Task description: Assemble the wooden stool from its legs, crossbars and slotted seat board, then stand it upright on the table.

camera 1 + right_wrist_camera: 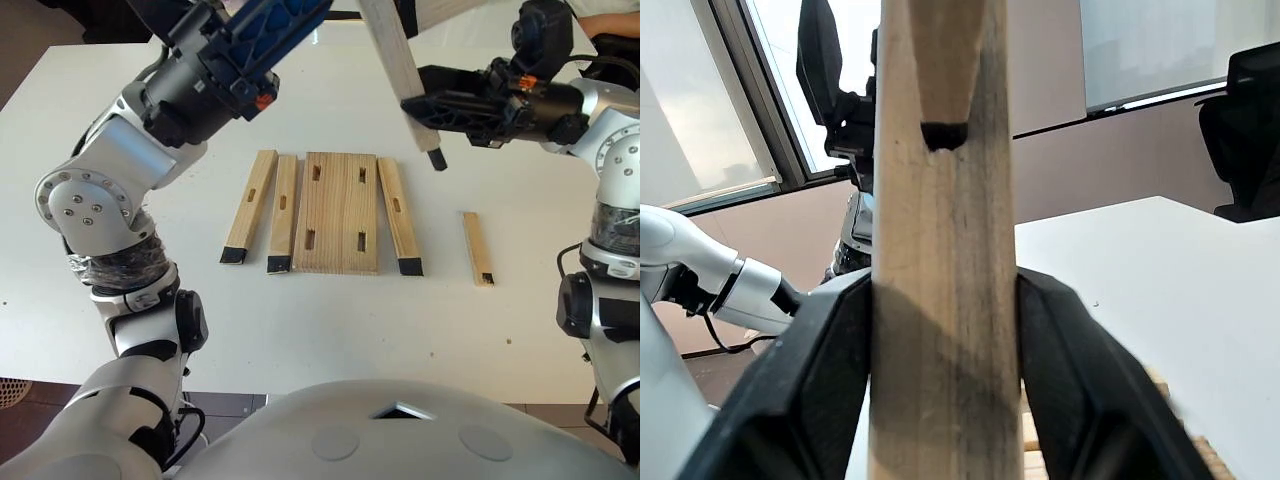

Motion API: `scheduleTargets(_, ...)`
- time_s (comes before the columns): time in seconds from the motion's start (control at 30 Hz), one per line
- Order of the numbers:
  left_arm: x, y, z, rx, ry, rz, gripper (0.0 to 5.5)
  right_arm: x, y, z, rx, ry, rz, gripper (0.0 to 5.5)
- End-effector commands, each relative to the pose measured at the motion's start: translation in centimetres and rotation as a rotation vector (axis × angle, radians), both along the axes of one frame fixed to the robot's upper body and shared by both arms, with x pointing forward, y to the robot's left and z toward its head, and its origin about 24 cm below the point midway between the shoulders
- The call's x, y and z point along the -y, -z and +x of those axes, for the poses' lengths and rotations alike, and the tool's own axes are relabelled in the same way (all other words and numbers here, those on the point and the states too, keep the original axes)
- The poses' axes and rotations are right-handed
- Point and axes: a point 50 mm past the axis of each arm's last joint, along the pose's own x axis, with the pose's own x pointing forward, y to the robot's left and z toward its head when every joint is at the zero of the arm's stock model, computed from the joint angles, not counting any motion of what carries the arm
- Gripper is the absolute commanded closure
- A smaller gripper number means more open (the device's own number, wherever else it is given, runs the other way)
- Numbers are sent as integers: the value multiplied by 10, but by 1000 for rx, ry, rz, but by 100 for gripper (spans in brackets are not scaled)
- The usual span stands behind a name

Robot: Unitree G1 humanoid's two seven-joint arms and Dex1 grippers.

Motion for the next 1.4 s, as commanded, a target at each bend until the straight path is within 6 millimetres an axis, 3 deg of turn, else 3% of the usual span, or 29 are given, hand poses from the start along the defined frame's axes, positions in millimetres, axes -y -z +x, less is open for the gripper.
scheduleTargets(0.03, 1, 5, 4, 10, 6, 73, 227, -3, -5, -7, 32, -42, 9, 345)
scheduleTargets(0.23, -1, 20, 6, 21, -2, 176, 227, 0, 7, -11, 46, -58, -90, 345)
scheduleTargets(0.67, 2, 27, -3, 106, 55, 240, 227, 0, 19, -8, 85, -76, -182, 345)
scheduleTargets(0.93, 4, 33, -4, 113, 53, 253, 343, -4, 22, -10, 87, -99, -196, 345)
scheduleTargets(1.23, -1, 36, -2, 119, 5, 249, 344, -3, 26, -5, 114, -45, -209, 345)
scheduleTargets(1.27, -3, 37, -1, 120, -9, 248, 344, -2, 26, -3, 132, -25, -205, 309)
scheduleTargets(1.4, -7, 41, 0, 124, -43, 250, 344, 2, 29, -2, 146, -15, -194, 262)
